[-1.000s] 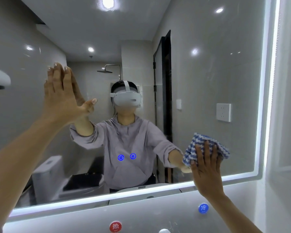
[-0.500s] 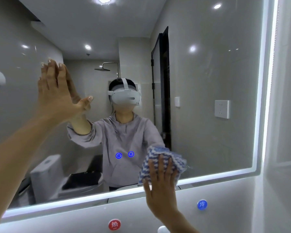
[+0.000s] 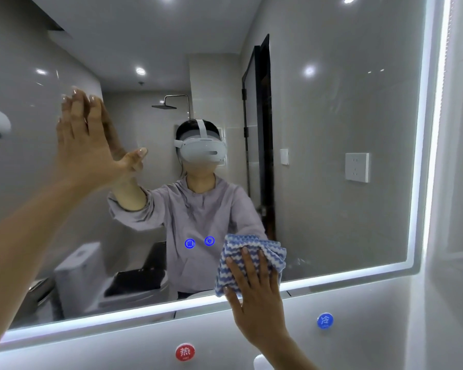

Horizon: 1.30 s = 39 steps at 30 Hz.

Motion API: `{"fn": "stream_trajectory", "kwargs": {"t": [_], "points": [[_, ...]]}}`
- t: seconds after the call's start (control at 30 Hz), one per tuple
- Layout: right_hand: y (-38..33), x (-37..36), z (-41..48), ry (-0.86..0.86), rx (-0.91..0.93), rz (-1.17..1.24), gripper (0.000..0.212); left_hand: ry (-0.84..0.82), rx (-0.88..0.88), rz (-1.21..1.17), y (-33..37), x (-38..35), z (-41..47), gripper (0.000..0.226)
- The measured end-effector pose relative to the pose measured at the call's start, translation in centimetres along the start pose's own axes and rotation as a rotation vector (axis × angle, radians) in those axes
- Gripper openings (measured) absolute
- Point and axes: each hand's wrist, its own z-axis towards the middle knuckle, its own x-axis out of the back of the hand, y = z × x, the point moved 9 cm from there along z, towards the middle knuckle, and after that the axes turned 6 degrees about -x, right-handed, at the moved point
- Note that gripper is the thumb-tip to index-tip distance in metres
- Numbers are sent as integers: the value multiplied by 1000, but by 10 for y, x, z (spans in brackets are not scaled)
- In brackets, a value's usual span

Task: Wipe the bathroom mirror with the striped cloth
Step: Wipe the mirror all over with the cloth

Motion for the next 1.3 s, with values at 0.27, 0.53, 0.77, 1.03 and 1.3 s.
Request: {"fn": "stream_trajectory", "kwargs": {"t": [0.27, 0.53, 0.77, 1.03, 1.3], "points": [[77, 28, 8, 94, -151, 3, 61, 6, 0, -4, 0, 0, 0, 113], [165, 49, 10, 1, -390, 24, 65, 5, -7, 0, 2, 1, -1, 116], [144, 36, 12, -50, -531, 89, 88, -10, -14, 3, 6, 3, 1, 112], [57, 29, 18, -21, -366, 121, 65, -3, -82, 0, 43, 8, -14, 100], [63, 39, 18, 45, -200, 111, 70, -131, -234, -40, 134, -23, -66, 87]]}}
